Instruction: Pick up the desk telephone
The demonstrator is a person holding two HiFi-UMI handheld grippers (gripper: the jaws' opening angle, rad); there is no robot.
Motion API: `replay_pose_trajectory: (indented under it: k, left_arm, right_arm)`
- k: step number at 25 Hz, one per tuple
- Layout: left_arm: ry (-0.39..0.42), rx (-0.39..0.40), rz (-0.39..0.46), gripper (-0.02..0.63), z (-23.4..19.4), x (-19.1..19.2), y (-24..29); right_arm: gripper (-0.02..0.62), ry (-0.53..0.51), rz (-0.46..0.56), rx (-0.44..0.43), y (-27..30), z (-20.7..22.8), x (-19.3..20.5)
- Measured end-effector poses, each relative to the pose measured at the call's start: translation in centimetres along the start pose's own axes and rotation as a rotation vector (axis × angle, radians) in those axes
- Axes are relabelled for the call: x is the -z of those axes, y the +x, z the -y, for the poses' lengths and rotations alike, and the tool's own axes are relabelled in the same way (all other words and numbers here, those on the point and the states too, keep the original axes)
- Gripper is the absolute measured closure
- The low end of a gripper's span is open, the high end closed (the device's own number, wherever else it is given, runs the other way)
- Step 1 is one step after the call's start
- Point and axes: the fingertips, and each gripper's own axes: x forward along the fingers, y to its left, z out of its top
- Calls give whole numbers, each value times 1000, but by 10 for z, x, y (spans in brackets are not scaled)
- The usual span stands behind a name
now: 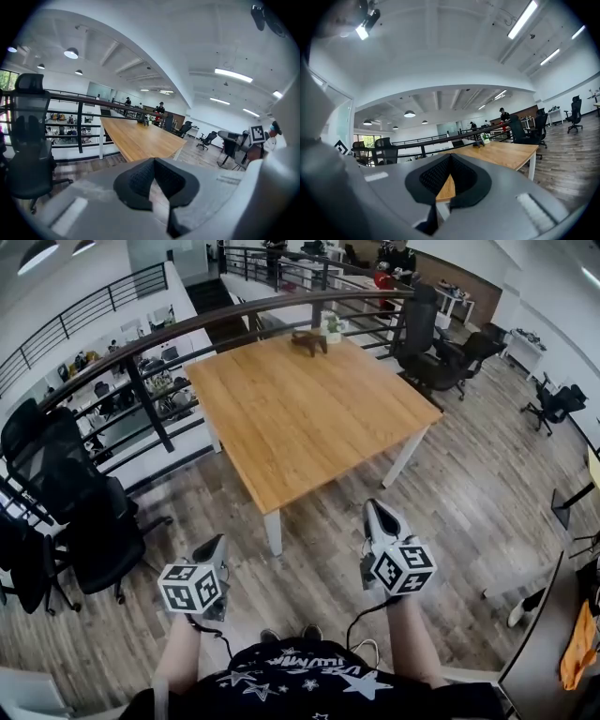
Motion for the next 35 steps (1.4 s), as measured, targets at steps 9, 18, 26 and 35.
replay_pose_trajectory:
  k: [9, 18, 26, 35]
  left_arm:
    - [15, 0, -22, 604, 22, 12, 8]
    - [24, -43, 44, 604, 46, 4, 9]
    - [-3, -73, 9, 604, 58, 33, 6]
    - [-14, -46, 2, 604, 70, 30, 56]
  right_arm:
    - [594, -36, 18, -6, -12, 13, -5]
    - [594, 3, 18, -3, -29, 51, 6]
    - [594, 28, -29, -25, -34, 66, 28]
    - [594, 43, -69, 28, -29, 107, 42]
